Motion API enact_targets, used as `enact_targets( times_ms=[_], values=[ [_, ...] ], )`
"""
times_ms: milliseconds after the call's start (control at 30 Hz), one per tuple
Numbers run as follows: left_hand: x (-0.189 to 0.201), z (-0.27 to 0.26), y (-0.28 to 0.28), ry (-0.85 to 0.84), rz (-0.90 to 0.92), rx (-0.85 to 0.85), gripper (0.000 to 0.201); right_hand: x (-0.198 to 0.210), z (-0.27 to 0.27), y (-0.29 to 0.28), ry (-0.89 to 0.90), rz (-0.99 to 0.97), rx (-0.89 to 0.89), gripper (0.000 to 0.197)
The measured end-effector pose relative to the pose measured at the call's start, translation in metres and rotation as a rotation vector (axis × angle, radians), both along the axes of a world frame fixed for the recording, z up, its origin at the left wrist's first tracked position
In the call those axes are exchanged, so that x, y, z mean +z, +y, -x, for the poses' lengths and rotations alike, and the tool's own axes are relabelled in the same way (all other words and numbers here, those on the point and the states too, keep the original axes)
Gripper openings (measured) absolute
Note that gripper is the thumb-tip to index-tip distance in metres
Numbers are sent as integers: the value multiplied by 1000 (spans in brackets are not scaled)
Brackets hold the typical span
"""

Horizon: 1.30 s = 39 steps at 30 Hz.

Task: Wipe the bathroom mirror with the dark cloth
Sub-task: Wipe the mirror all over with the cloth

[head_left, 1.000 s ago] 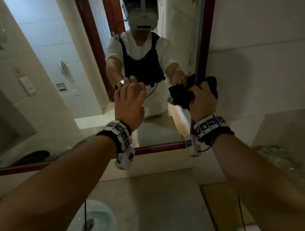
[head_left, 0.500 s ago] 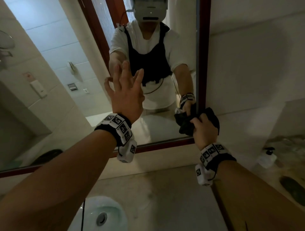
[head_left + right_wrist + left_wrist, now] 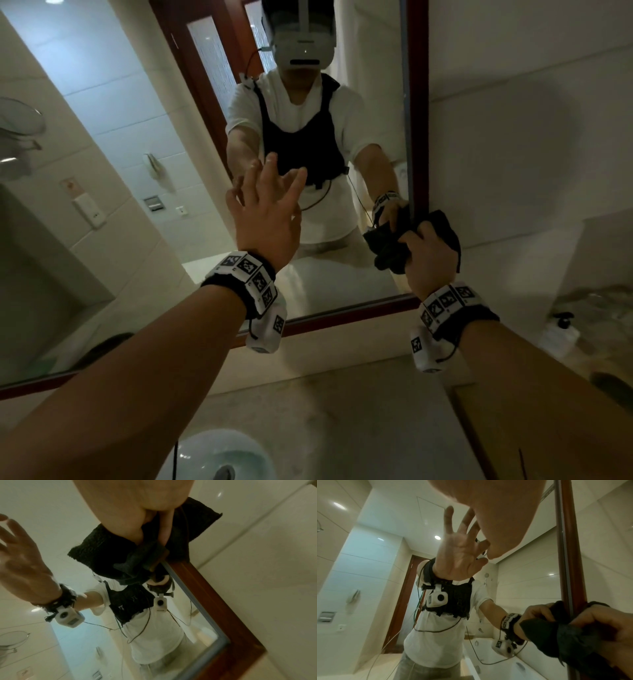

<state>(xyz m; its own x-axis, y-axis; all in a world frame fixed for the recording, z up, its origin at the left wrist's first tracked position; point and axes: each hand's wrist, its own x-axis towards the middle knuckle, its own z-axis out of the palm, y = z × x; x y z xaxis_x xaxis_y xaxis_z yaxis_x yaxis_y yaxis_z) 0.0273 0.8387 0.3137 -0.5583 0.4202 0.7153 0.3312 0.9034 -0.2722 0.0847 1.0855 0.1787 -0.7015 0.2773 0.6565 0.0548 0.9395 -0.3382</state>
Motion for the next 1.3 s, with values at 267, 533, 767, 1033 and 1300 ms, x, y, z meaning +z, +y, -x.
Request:
enact_targets(
  times_ms=[267, 533, 767, 1033, 1300],
  values=[
    [44, -4, -7, 36, -71, -26, 67, 92, 3, -1, 80, -24, -9, 17],
    [98, 0, -8, 93, -126, -21, 60, 184, 6, 2, 207, -79, -10, 21],
    [120, 6, -11, 74, -134, -2, 64, 268, 14, 6, 466, -159, -2, 12],
    [130, 3, -18, 64, -99, -2, 66, 263, 26, 5, 635, -245, -104, 29],
    [136, 2, -19, 88, -95, 5, 62, 262, 26, 12, 596, -255, -7, 31]
  ],
)
